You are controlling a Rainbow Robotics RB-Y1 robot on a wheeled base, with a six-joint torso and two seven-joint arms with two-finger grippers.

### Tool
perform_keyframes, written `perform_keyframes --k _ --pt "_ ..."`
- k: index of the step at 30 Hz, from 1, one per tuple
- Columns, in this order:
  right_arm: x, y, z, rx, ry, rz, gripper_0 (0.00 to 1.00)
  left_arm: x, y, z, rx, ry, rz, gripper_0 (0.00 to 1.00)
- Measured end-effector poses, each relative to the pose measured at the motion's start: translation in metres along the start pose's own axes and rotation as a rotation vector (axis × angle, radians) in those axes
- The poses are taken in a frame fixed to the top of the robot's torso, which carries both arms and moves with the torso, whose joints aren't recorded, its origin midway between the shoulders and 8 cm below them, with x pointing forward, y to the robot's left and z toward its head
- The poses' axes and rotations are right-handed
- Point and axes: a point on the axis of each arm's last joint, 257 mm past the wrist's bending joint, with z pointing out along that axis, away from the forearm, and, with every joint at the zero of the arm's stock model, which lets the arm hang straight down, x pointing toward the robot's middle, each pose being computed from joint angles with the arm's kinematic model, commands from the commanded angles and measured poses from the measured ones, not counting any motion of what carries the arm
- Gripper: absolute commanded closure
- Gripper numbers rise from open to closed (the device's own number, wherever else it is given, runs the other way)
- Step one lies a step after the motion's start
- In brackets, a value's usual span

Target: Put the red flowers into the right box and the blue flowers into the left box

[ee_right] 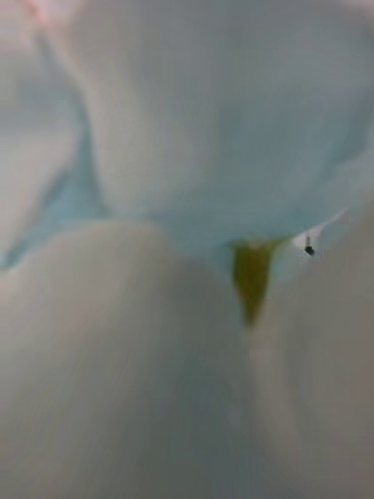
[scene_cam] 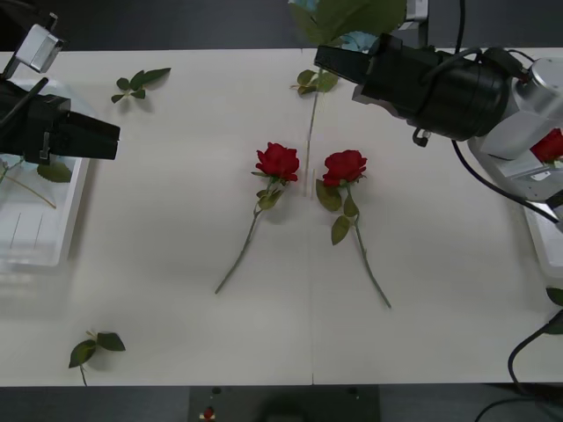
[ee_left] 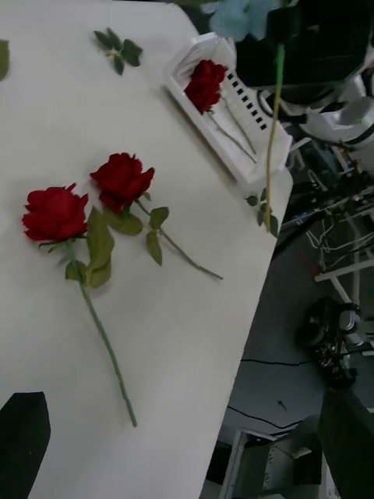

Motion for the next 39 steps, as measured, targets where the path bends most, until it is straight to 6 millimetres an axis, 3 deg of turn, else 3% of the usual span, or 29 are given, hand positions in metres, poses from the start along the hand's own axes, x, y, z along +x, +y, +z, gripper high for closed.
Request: perform_keyframes --k 4,10,23,31,38,39 --pt "0.013 0.004 0.032 -0.025 -0.011 -0.053 1.00 -0.006 -0.018 0.018 0.112 -0.031 0.008 0.00" --pt "0.008 0.016 0.059 -0.062 -0.073 -0.080 1.00 0.001 -0.032 0.047 0.196 -0.029 0.021 0.00" --pt "0.024 0.026 0.075 -0.096 -0.054 -0.074 1.00 -0.003 -0.021 0.080 0.175 -0.075 -0.027 0.00" --pt "0.026 0.038 0.096 -0.133 -0.101 -0.034 1.00 -0.008 -0.027 0.111 0.202 -0.103 0.019 0.00" --pt "0.025 0.039 0.101 -0.133 -0.115 -0.028 1.00 -0.017 -0.039 0.124 0.235 -0.097 0.045 0.00" --pt "0.025 0.038 0.101 -0.130 -0.115 -0.030 1.00 -0.019 -0.040 0.125 0.239 -0.099 0.048 0.13"
